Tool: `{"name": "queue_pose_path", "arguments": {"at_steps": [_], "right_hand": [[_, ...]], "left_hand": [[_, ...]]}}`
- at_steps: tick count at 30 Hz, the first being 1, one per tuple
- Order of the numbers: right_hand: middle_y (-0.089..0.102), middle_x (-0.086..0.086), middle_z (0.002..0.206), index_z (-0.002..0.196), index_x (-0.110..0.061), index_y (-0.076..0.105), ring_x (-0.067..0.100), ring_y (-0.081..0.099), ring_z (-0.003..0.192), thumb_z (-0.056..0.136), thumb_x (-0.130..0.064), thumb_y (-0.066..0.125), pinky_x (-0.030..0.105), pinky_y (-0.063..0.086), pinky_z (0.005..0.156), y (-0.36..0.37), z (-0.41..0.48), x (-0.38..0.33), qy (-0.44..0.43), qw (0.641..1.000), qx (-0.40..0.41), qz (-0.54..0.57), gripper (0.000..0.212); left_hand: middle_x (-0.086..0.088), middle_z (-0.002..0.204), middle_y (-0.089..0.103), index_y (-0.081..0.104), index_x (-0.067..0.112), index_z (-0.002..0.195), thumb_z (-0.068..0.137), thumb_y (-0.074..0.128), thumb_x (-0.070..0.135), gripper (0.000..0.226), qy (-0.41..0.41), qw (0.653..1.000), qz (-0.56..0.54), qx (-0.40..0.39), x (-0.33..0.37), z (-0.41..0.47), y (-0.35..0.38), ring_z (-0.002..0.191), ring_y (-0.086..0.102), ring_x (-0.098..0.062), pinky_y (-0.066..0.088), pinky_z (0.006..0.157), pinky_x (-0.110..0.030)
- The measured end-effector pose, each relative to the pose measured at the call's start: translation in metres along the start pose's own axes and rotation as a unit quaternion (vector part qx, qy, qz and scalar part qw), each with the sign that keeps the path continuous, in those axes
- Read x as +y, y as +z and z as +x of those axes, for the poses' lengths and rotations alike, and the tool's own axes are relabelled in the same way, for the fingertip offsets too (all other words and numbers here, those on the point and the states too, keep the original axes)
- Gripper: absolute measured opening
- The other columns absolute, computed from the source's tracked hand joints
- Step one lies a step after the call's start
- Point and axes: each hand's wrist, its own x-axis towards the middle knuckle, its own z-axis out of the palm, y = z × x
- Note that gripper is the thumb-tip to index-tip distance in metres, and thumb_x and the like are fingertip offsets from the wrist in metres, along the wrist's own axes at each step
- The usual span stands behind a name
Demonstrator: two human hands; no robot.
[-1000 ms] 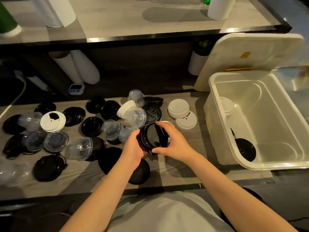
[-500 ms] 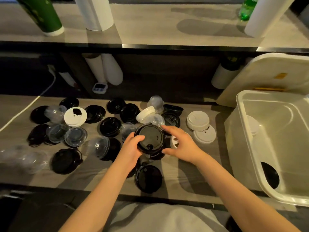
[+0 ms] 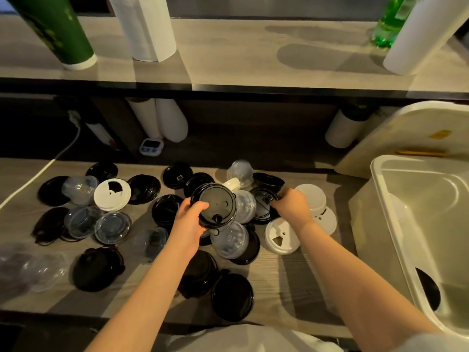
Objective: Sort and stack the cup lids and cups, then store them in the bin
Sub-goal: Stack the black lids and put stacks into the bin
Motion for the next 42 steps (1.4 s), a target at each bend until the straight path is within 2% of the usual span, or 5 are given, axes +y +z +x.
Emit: {"name": "queue_pose_path", "arguments": {"at_steps": [5, 11, 22, 32, 42], "right_hand": [[0.049, 0.002, 0.058, 0.063, -0.009, 0.049, 0.022, 0.049, 0.064, 0.081, -0.007, 0.061, 0.028, 0.034, 0.05, -0.005, -0.009, 0.006, 0.041, 0.997, 0.02, 0.06, 0.022], [0.053, 0.005, 0.074, 0.082, -0.011, 0.045, 0.024, 0.051, 0.074, 0.088, -0.014, 0.06, 0.029, 0.035, 0.066, -0.016, -0.026, 0.017, 0.077, 0.986, 0.06, 0.138, 0.016], [0.047, -0.001, 0.061, 0.079, -0.008, 0.05, 0.019, 0.046, 0.061, 0.089, -0.017, 0.059, 0.027, 0.031, 0.049, -0.023, -0.06, 0.025, 0.079, 0.982, 0.121, 0.121, 0.016], [0.056, 0.008, 0.07, 0.077, -0.014, 0.047, 0.021, 0.057, 0.05, 0.089, -0.005, 0.058, 0.036, 0.051, 0.06, -0.04, -0.093, 0.022, 0.06, 0.928, 0.139, 0.341, 0.018], [0.064, -0.003, 0.098, 0.1, -0.009, 0.064, 0.005, 0.064, 0.084, 0.078, 0.015, 0.063, 0.009, 0.049, 0.069, -0.041, -0.127, 0.009, -0.067, 0.917, 0.059, 0.389, 0.032]], "left_hand": [[-0.014, 0.118, 0.061, 0.051, 0.008, 0.123, 0.091, 0.049, 0.003, 0.033, -0.009, 1.0, 0.004, -0.01, -0.001, 0.007, 0.001, 0.1, 0.062, -0.023, 0.052, 0.078, -0.035], [-0.016, 0.122, 0.059, 0.046, 0.005, 0.13, 0.091, 0.049, 0.004, 0.039, -0.017, 0.999, 0.017, -0.027, -0.008, 0.003, 0.004, 0.098, 0.061, -0.023, 0.05, 0.069, -0.033], [-0.017, 0.131, 0.054, 0.035, 0.008, 0.142, 0.086, 0.057, 0.007, 0.06, -0.026, 1.0, 0.005, -0.014, -0.02, 0.0, -0.003, 0.11, 0.059, -0.028, 0.051, 0.077, -0.036], [-0.014, 0.132, 0.054, 0.032, 0.016, 0.144, 0.086, 0.058, 0.008, 0.064, -0.048, 0.996, 0.039, -0.067, -0.027, -0.005, 0.011, 0.114, 0.057, -0.027, 0.043, 0.102, -0.048], [-0.011, 0.099, 0.065, 0.051, 0.006, 0.125, 0.09, 0.051, 0.005, 0.036, -0.054, 0.989, 0.045, -0.13, -0.022, -0.019, 0.018, 0.088, 0.064, -0.021, 0.05, 0.07, -0.033]]}}
